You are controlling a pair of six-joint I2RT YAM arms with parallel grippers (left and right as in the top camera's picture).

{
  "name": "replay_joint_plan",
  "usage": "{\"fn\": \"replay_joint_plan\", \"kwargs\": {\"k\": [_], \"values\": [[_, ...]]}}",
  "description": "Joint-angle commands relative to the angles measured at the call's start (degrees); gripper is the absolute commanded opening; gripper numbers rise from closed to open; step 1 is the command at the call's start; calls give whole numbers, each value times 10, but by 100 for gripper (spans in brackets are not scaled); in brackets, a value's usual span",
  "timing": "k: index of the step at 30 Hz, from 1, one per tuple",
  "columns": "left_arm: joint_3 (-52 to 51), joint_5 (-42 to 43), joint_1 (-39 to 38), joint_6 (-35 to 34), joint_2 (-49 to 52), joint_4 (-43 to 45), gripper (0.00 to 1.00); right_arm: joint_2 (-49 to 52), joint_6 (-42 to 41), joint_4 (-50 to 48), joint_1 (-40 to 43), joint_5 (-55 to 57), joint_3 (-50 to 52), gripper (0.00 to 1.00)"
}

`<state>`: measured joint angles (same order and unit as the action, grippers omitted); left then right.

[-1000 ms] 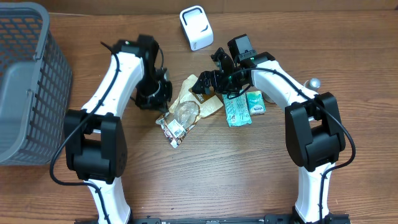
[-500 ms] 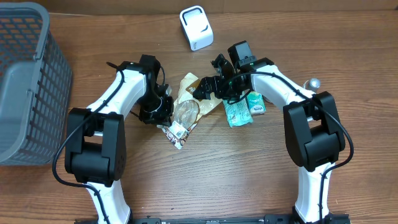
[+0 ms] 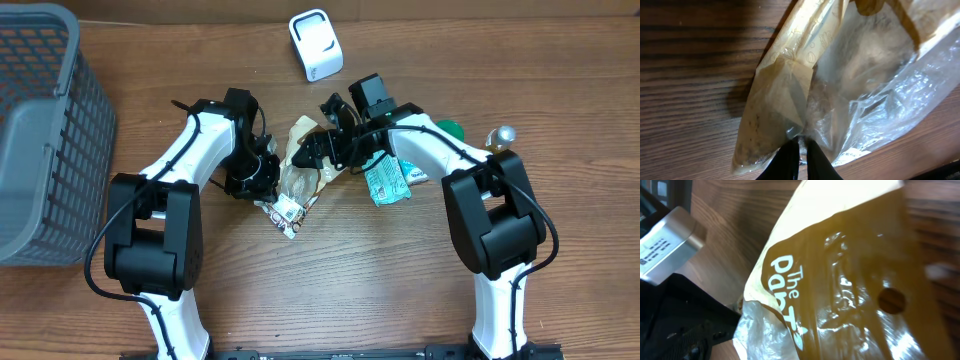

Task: Scan the item barcode
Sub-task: 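Grasp the Pantree bag with both grippers and lift it slightly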

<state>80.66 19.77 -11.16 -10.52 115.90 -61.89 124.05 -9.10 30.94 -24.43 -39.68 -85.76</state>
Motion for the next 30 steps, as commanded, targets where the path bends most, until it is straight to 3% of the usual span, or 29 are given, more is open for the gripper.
{"fn": "replay_joint_plan", "kwargs": {"k": [1, 15, 19, 20, 21, 24, 29, 30], "values": [[-16, -19, -5, -6, 11, 9, 12, 3, -5, -8, -16, -13, 3, 100], [-16, -19, -5, -6, 11, 7, 13, 3, -52, -48, -46, 38, 4, 99], [-16, -19, -5, -6, 11, 7, 14, 3, -75, -58, -44, 38, 4, 84], [-16, -19, -5, -6, 11, 7, 14, 3, -75, -58, -44, 38, 4, 75], [-16, -19, -5, -6, 11, 7, 14, 3, -75, -58, -44, 38, 4, 56], [-16, -19, -5, -6, 11, 7, 15, 3, -75, -56, -44, 38, 4, 33], [-16, -19, -5, -6, 11, 7, 16, 3, -75, -58, -44, 35, 4, 29], [-16, -19, -5, -6, 11, 7, 17, 3, -75, -57, -44, 35, 4, 23]]}}
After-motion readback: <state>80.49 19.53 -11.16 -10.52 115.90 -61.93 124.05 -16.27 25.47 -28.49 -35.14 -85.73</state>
